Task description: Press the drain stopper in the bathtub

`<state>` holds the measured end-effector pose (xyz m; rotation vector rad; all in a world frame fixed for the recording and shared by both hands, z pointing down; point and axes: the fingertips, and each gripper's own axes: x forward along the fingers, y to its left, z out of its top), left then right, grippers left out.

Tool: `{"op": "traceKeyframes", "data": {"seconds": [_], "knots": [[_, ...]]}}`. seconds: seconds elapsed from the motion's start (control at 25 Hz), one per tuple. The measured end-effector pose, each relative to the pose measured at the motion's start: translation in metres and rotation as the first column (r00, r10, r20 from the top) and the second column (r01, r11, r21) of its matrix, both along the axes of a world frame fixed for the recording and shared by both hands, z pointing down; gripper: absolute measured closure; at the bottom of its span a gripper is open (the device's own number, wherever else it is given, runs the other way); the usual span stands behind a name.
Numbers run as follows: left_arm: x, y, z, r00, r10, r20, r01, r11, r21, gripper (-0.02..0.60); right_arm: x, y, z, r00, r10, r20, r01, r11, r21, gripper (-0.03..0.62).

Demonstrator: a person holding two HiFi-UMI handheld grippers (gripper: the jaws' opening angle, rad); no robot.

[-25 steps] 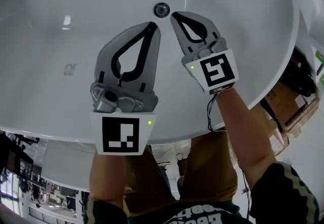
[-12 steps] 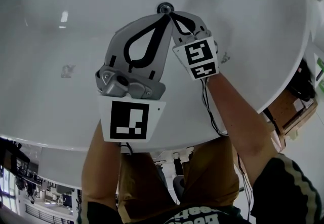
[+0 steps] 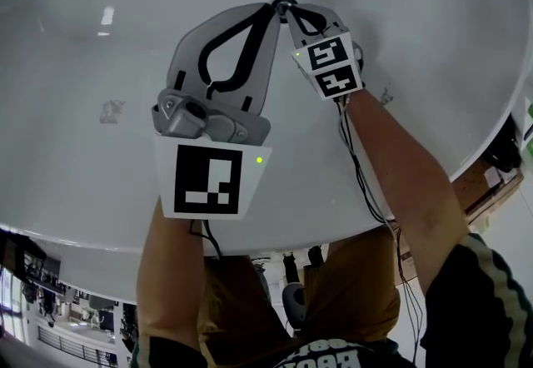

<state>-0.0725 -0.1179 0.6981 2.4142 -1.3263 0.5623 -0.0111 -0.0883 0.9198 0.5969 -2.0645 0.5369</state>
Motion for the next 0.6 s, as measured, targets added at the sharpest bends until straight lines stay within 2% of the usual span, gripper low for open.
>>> {"op": "traceKeyframes", "data": {"seconds": [0.2,0.4,0.6], "knots": [[0.001,0.001,0.008,1.000,0.003,0.013,-0.003,1.000,-0.020,0.578,0.002,0.001,0.027,0.998,-0.042,-0.051,0.041,0.999,-0.018,0.580],[-0.001,0.001,0.017,1.000,-0.021,-0.008,0.021,0.998,-0.059,0.578,0.005,0.007,0.047,0.993,-0.080,-0.086,0.076,0.996,-0.047,0.580],[-0.001,-0.001,0.016,1.000,-0.027,-0.004,0.027,0.998,-0.055,0.578,0.005,0.009,0.061,0.988,-0.108,-0.114,0.101,0.993,-0.066,0.580]]}}
